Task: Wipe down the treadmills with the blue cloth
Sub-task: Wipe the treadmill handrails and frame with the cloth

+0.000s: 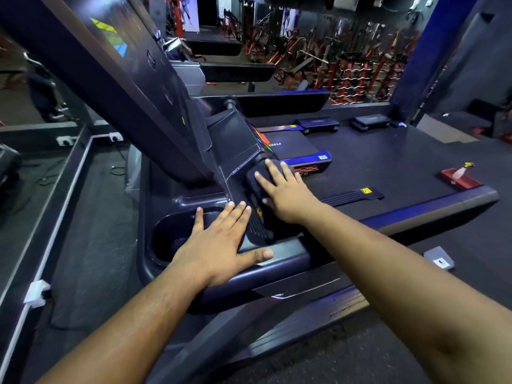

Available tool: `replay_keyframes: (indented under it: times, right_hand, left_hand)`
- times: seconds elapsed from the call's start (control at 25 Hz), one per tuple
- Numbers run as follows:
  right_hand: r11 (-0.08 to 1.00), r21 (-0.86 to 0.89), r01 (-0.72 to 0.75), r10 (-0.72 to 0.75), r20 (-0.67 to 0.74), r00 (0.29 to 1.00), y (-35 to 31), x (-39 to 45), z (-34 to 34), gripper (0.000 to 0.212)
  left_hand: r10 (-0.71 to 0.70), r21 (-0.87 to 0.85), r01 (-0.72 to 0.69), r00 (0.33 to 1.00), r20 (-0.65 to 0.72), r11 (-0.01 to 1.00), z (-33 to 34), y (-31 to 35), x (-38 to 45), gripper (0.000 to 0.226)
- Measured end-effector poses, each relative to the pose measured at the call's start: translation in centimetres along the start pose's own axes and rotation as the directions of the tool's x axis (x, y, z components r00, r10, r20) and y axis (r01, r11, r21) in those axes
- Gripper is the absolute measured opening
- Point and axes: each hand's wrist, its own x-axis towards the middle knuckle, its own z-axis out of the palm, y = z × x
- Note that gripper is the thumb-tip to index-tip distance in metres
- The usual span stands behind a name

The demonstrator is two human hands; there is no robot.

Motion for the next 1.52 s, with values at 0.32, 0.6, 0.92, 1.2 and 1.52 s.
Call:
replay_keyframes:
  times: [0.32,0.6,0.92,1.2,1.52]
  right_hand:
    - [0.959,0.261,-0.107,0.107,0.016,0.994,-0.1,2.7,-0.3,0.082]
    - [0.95,0.312,0.01,-0.046,0.11,0.993,2.3,-2.3,-0.1,0.091]
    - [0.931,0.351,-0.096,0.038,0.167,0.985,4.0,-6.4,-9.9,0.058]
    - [0.959,0.242,-0.145,0.177,-0.117,0.977,-9.4,-15.3,-2.7,0.067]
    - [0.854,0.303,-0.423,0.502,-0.268,0.822,-7.9,-16.5,0.4,0.057]
  left_hand:
    - [-0.003,0.001,0.003,1.0,0.018,1.0,0.0,0.2,0.5,0.115]
    - [0.0,-0.013,0.0,1.0,0.001,1.0,-0.2,0.2,0.0,0.116]
    - [0.021,-0.085,-0.023,0.999,-0.026,0.996,-0.1,-0.1,-0.2,0.111]
    - [0.135,-0.11,-0.162,0.965,-0.226,0.981,0.0,-0.6,-1.2,0.11]
    - [0.223,0.037,-0.22,0.951,-0.216,0.975,0.5,-0.1,-1.3,0.109]
